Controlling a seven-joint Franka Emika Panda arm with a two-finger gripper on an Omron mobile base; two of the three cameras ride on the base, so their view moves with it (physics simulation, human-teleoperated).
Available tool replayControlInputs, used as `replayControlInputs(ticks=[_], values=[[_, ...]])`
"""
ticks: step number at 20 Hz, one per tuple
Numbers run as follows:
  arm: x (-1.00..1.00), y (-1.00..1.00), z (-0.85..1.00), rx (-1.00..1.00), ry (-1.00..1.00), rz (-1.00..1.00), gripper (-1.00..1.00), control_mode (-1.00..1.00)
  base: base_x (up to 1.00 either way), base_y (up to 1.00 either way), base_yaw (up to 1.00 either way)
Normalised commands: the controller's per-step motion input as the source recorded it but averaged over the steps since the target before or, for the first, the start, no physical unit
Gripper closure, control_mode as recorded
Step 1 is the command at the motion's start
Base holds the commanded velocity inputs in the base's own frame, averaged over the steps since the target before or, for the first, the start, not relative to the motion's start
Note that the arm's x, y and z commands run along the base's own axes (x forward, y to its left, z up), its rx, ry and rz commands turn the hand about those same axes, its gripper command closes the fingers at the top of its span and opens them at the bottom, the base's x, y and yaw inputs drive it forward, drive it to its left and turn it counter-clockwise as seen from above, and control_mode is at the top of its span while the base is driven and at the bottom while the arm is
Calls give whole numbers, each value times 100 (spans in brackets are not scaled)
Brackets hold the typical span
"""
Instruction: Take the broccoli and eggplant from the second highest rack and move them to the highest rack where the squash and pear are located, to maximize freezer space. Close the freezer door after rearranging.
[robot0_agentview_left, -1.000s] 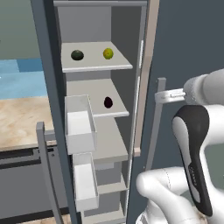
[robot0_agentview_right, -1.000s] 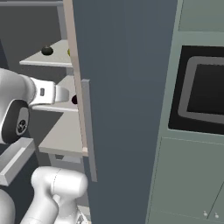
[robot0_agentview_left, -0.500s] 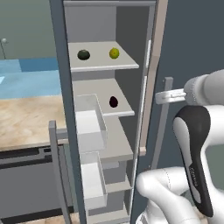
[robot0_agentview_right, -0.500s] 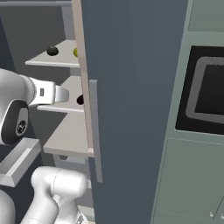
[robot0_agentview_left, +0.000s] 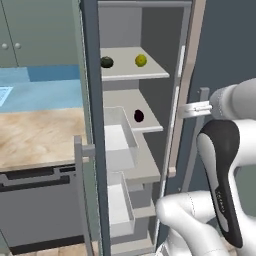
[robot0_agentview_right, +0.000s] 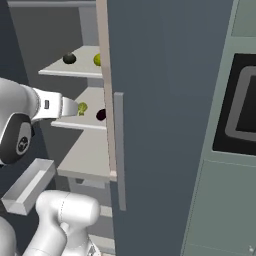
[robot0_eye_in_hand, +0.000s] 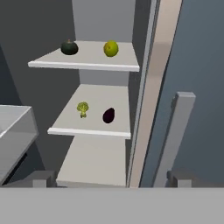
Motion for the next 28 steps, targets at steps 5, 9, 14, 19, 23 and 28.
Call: replayControlInputs(ticks=[5, 9, 14, 19, 23, 28], values=[[0, 0, 0, 0, 0, 0, -100, 100, 58, 2, 0], [0, 0, 0, 0, 0, 0, -100, 100, 36, 0, 0], [0, 0, 0, 0, 0, 0, -100, 100, 10, 2, 0], [0, 0, 0, 0, 0, 0, -100, 100, 0, 1, 0], [1, 16, -28, 0, 0, 0, -100, -100, 0, 0, 0], [2, 16, -45, 0, 9, 1, -100, -100, 0, 0, 0]])
